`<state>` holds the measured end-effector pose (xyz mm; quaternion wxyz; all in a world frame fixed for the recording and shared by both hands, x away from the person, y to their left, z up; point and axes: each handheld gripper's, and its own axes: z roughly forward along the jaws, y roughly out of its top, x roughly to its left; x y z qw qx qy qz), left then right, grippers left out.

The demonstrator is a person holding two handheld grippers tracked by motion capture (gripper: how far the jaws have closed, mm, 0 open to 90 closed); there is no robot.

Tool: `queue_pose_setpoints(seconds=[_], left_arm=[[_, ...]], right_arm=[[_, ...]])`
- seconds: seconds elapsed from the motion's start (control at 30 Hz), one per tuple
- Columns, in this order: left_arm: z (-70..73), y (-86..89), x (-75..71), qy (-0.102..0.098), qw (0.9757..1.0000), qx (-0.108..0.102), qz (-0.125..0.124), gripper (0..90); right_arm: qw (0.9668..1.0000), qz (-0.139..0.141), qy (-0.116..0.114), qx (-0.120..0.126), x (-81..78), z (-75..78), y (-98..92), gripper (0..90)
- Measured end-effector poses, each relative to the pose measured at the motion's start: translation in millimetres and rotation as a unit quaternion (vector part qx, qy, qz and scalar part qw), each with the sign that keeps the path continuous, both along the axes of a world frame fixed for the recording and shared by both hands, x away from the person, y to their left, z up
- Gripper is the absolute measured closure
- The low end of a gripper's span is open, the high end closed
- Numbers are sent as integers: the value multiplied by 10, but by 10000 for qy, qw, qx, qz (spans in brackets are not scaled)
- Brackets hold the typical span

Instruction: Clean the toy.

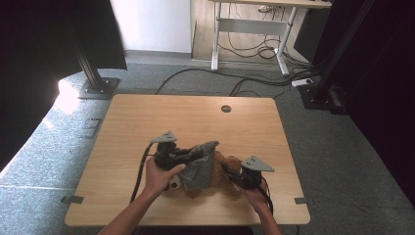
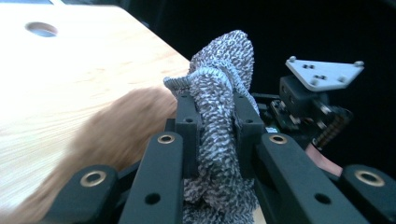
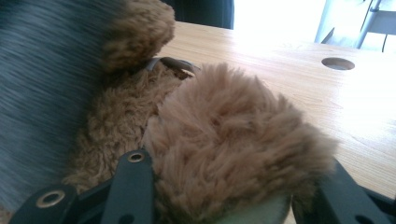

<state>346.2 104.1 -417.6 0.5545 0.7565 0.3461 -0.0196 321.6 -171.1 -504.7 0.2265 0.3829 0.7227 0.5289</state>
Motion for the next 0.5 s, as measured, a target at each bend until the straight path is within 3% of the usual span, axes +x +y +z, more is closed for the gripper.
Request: queue_pose_setpoints(seconds=[0.03, 0.2, 0.37, 0.5], left_arm=[[-25, -155, 50, 51, 9999, 128, -75, 762], [-200, -494, 120, 139, 9979, 620, -114, 761], [-325, -457, 143, 154, 9968, 783, 4, 766], [-346, -328, 114, -47, 9956, 917, 181, 770]], right_arm=[[10000, 11, -13, 0, -5, -3, -5, 567], [9999, 66, -112, -39, -34, 8, -12, 571], [9998, 101, -120, -99, -41, -17, -23, 576], [9998, 90, -122, -87, -37, -14, -26, 578]])
